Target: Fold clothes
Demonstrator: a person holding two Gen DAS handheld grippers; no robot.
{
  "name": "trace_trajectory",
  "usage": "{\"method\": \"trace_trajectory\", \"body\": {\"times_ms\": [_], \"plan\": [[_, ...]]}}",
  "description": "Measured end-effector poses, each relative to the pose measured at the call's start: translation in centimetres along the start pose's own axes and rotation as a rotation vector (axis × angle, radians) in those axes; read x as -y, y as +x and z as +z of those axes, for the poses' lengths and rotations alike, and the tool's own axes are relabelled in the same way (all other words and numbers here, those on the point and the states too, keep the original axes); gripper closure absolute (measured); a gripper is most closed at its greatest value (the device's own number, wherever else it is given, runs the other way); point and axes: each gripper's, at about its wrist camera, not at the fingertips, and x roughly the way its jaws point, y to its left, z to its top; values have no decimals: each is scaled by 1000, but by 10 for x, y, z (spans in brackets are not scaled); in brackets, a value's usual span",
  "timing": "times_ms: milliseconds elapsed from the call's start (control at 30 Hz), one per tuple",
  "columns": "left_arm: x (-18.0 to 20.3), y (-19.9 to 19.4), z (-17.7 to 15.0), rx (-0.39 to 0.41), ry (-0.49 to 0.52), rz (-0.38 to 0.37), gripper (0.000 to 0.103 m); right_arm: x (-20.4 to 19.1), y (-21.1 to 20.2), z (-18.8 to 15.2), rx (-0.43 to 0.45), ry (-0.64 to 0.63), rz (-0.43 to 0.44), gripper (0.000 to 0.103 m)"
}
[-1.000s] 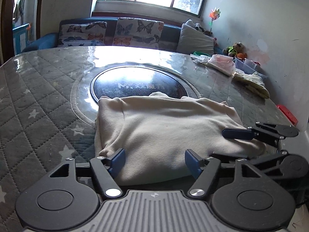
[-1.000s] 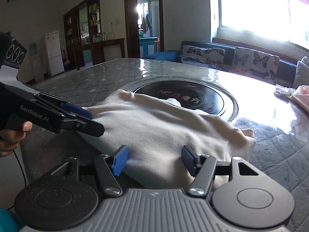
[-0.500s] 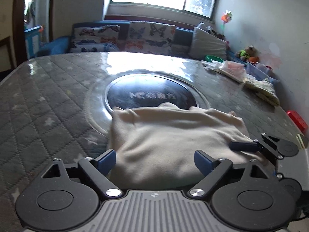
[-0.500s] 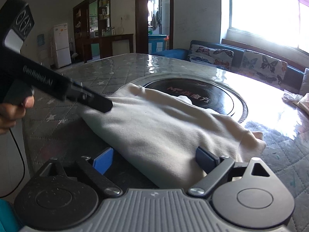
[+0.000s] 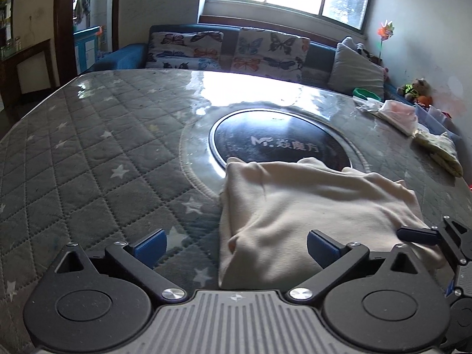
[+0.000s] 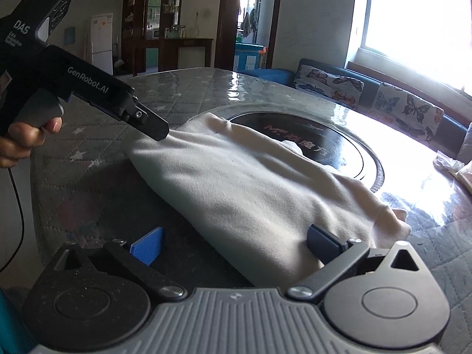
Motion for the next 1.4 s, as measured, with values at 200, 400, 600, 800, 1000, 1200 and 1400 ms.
{"method": "trace_trajectory", "body": {"times_ms": [200,400,600,800,1000,1200,1400], "plan": [[-5,5,-2,-32,-27,10,0,-1,0,0,-1,-10,-7,0],[-9,10,-5,-74,-58,18,0,-1,1,-1,4,-11,-7,0],[-14,15,-6,-108,-88,25,0,0,2,0,2,-7,-3,0],[-13,16,-7,-111,-83,29,0,0,2,0,1,-6,-3,0],[-10,18,-6,-122,-71,44,0,-1,2,2,-4,-8,-5,0],[-11,19,-5,-127,-68,43,0,-3,2,4,-6,-5,-18,0],[-10,19,-6,-125,-62,46,0,-3,0,9,-12,22,-18,0]]}}
